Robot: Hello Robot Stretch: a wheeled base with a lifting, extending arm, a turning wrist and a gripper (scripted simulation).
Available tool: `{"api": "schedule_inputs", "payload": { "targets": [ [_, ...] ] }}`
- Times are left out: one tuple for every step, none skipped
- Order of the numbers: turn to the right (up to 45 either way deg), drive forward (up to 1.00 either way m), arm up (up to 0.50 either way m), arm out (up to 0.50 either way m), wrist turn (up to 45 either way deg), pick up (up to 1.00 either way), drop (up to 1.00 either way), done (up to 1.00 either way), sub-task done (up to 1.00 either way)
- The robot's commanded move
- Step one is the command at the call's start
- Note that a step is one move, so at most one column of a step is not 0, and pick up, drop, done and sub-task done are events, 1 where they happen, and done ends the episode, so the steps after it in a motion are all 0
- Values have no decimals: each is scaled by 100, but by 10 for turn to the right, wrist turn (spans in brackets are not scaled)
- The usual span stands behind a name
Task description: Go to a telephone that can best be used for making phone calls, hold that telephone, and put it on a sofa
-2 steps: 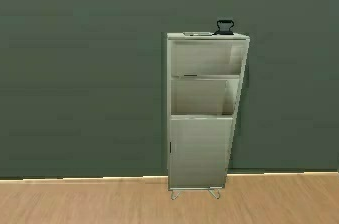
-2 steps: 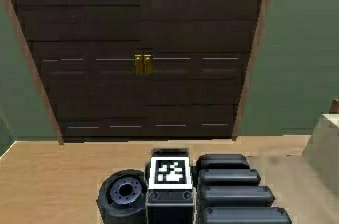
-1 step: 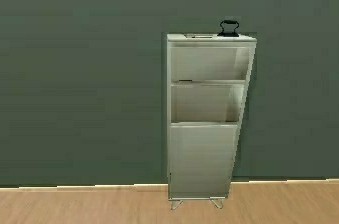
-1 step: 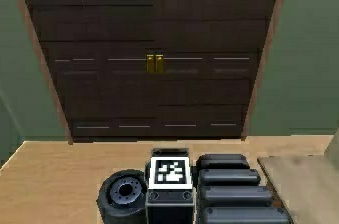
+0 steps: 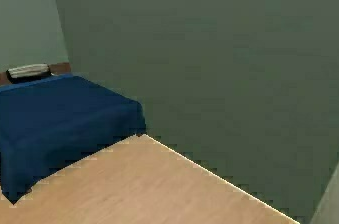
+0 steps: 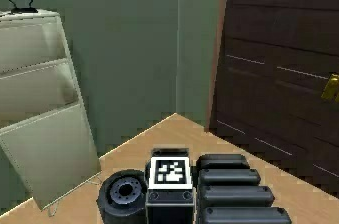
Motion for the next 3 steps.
{"api": "schedule_inputs", "payload": {
  "targets": [
    [-450, 0, 0, 0, 0, 0, 0, 0, 0],
    [0, 45, 0, 0, 0, 0, 0, 0, 0],
    [-420, 0, 0, 0, 0, 0, 0, 0, 0]
  ]
}}
